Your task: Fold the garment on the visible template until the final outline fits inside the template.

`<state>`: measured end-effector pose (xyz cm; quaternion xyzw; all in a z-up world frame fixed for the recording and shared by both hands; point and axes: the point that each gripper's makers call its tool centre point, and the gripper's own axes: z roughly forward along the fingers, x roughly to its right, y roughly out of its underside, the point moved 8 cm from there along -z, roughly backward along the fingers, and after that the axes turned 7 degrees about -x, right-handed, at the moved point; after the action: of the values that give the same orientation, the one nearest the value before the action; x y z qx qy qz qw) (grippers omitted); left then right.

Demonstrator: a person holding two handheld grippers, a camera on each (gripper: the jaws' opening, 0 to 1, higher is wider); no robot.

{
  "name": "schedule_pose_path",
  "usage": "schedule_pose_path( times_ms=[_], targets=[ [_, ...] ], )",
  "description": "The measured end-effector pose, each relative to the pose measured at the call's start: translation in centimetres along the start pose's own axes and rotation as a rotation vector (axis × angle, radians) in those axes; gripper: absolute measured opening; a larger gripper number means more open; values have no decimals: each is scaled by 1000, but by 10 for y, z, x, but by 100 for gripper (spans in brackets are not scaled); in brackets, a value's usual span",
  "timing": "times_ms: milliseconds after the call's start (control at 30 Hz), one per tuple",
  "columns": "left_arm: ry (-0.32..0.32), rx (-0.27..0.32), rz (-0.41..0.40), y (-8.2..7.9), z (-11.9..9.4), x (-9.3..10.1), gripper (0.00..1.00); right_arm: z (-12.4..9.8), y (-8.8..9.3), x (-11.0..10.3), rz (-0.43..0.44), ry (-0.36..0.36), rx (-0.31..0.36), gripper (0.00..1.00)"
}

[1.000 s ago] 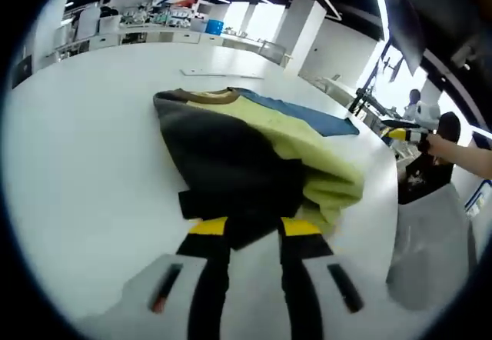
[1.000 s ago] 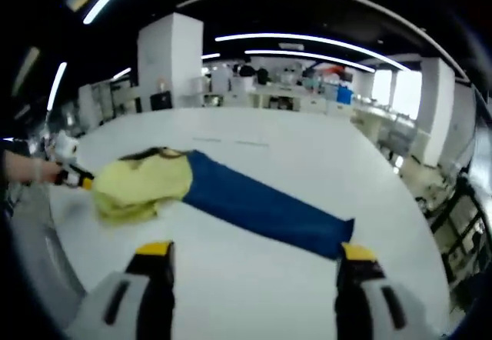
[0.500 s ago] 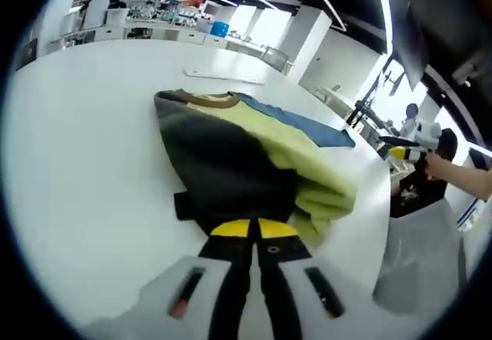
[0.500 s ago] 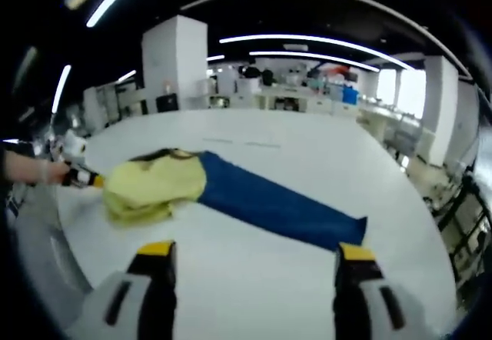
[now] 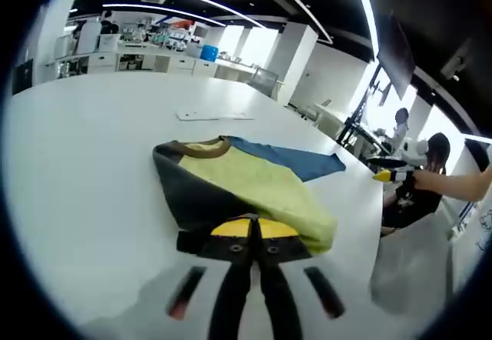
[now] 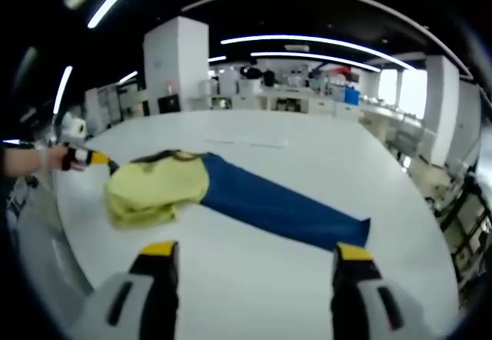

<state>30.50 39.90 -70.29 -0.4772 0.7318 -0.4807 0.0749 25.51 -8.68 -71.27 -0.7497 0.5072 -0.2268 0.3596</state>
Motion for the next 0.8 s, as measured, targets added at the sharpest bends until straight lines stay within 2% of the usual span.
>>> schedule_pose_path(
  times_ms=[100, 167, 300, 367, 400, 467, 567, 800],
  targets=[
    [8, 24, 24, -15, -3, 7, 0, 1, 1, -1, -4, -3, -2, 81],
    [17, 32, 39, -25, 0, 4, 0, 1, 1, -2, -1, -6, 0, 81],
    [39, 30, 64, -36, 11, 12, 0, 1, 2, -2, 2, -8, 1, 81],
    [47, 24, 71, -38, 18, 12, 0, 0, 2, -3, 3, -6, -1, 80],
    [53, 21, 74, -38, 24, 20, 0, 0, 2, -3, 4, -5, -1, 80],
    [70, 21, 75, -43, 33, 20, 0, -2, 3, -3, 16, -6, 3, 80],
    [92, 12, 86, -45, 47, 33, 0, -2, 3, -4, 15, -2, 2, 80],
    [128, -52, 103, -37, 86, 40, 0, 1, 8, -8, 28, -14, 1, 80]
  ],
)
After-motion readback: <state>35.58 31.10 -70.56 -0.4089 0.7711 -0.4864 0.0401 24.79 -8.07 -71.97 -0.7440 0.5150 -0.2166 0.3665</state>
